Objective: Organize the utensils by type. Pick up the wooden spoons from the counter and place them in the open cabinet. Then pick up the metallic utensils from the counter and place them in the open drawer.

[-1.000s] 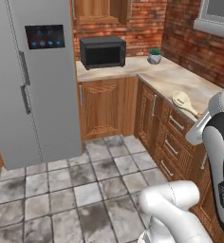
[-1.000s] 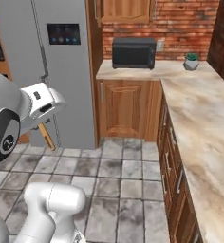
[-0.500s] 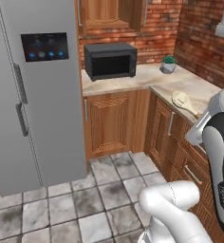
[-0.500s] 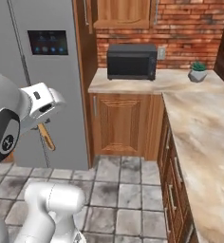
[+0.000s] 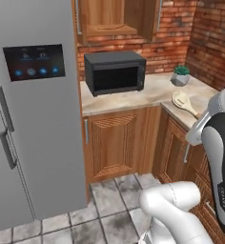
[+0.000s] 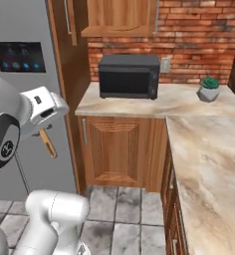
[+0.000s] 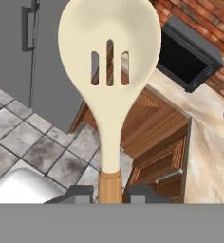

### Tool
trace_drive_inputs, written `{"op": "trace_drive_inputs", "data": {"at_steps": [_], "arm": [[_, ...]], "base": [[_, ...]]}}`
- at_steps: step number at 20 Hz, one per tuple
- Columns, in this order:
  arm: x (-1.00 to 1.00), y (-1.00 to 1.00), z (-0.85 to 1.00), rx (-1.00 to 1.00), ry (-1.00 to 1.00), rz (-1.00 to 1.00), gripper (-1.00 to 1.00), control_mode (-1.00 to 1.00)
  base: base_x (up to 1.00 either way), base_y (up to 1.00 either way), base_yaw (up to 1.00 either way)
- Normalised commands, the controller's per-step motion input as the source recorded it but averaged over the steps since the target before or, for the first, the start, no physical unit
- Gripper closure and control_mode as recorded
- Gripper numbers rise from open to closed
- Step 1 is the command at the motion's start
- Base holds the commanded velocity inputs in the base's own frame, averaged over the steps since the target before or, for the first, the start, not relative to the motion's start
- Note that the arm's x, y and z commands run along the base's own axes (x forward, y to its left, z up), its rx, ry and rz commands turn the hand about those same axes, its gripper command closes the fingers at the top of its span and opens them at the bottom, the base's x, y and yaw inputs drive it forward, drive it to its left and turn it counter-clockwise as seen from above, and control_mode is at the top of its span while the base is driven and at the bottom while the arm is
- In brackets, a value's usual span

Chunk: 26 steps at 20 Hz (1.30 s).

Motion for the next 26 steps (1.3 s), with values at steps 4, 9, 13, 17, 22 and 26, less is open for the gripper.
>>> {"op": "trace_drive_inputs", "data": {"at_steps": [4,9,13,17,22,26], "arm": [[0.00,0.00,0.00,0.00,0.00,0.00,1.00,1.00],[0.00,0.00,0.00,0.00,0.00,0.00,1.00,1.00],[0.00,0.00,0.00,0.00,0.00,0.00,1.00,1.00],[0.00,0.00,0.00,0.00,0.00,0.00,1.00,1.00],[0.00,0.00,0.00,0.00,0.00,0.00,1.00,1.00],[0.00,0.00,0.00,0.00,0.00,0.00,1.00,1.00]], "base": [[0.55,-0.18,-0.02],[0.22,0.00,0.00],[0.46,-0.07,0.00],[0.88,-0.13,0.00],[0.90,-0.09,0.00],[0.64,-0.13,0.00]]}}
